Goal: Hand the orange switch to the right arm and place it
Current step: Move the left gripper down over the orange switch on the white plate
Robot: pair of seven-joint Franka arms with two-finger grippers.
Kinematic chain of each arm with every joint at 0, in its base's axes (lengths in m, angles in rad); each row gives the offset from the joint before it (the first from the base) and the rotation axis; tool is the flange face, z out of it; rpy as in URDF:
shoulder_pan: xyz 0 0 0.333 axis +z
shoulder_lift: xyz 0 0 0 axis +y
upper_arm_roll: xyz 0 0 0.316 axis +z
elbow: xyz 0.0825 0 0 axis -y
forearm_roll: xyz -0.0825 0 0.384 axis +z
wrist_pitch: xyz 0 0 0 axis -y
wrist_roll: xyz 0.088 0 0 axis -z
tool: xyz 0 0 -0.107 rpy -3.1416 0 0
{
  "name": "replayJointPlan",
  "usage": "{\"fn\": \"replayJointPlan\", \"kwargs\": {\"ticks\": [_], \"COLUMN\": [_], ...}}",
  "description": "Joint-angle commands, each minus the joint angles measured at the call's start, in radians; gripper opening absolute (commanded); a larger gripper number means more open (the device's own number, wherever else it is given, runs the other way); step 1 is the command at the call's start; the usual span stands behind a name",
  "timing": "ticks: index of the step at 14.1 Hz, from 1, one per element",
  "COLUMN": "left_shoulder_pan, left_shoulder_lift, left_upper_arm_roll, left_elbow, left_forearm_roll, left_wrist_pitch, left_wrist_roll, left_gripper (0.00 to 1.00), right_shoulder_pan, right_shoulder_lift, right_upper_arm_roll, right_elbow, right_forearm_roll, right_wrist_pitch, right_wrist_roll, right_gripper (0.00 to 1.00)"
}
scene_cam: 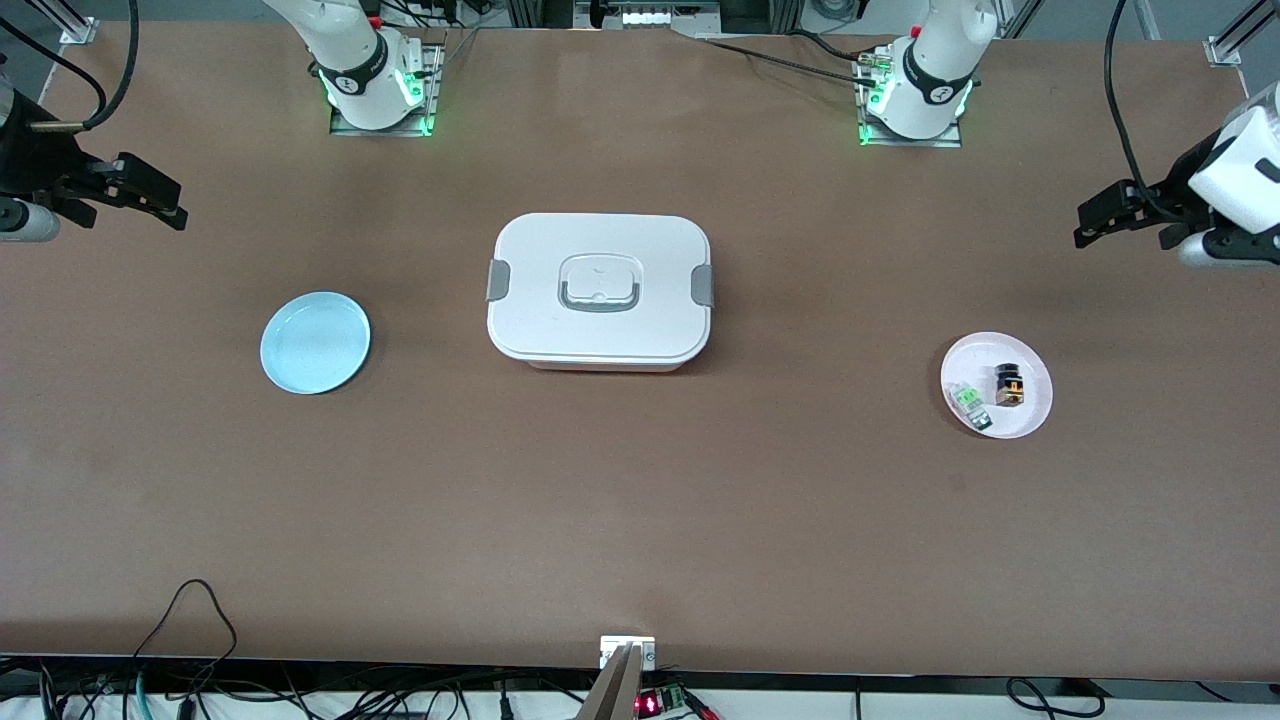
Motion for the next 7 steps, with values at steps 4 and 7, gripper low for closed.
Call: {"fn": "replayJointPlan", "kwargs": {"ticks": [4,7], "left_shoulder_pan": [0.085,0.104], "left_shoulder_lift": [0.043,0.106], "left_upper_arm_roll": [0.001,0.002], "left_elbow": [-0.190,-0.262], "left_forearm_roll": [-0.001,-0.001], "left_wrist_pitch": [0.239,0.364], "left_wrist_roll": [0.508,0.820], "left_gripper": [1.00,1.00], "right_shoulder_pan": [-0.004,-0.010], "right_shoulder_lift": [-0.005,-0.017], "right_upper_arm_roll": [0.009,-0.012], "right_elbow": [-0.031,-0.048], "right_forearm_roll": [0.002,0.007], "right_wrist_pitch": [-0.015,-0.021], "right_wrist_roll": [0.018,0.013], "right_gripper": [1.00,1.00]}}
